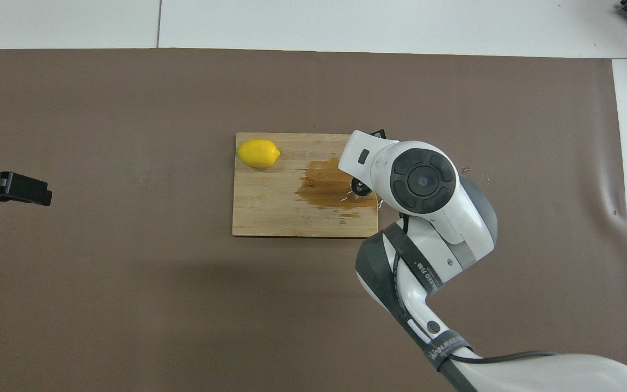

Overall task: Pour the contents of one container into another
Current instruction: 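Carry the white cup with the right gripper above the metal cup, then tilt the white cup with the right gripper over the metal cup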

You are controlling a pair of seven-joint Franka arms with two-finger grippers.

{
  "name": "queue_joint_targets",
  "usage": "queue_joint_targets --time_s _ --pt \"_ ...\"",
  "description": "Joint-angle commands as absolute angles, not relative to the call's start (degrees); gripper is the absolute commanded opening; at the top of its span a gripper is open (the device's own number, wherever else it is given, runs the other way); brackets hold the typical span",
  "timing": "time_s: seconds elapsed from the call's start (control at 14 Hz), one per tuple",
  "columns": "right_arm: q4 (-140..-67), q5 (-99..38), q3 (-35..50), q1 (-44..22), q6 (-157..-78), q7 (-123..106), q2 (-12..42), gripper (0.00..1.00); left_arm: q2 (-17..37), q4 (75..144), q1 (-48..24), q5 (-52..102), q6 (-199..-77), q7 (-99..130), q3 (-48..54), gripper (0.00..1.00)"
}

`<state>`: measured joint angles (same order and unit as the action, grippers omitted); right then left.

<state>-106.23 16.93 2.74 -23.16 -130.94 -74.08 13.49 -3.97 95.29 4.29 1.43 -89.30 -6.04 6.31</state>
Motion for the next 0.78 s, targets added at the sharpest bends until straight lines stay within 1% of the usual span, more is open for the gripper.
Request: queue_joint_targets --time_s 0.0,0.71 --pt "-107.67 20.3 2.81 -23.64 -131.75 -70.58 12.66 0.31 -5.45 96.68 5.18 0.7 -88.95 -6.06 6.86 1.0" --pt "-108.19 21.45 2.9 -23.64 -131.92 -69.96 12.48 0.31 -5.45 96.68 5.19 0.7 -88.95 -6.15 6.86 1.0"
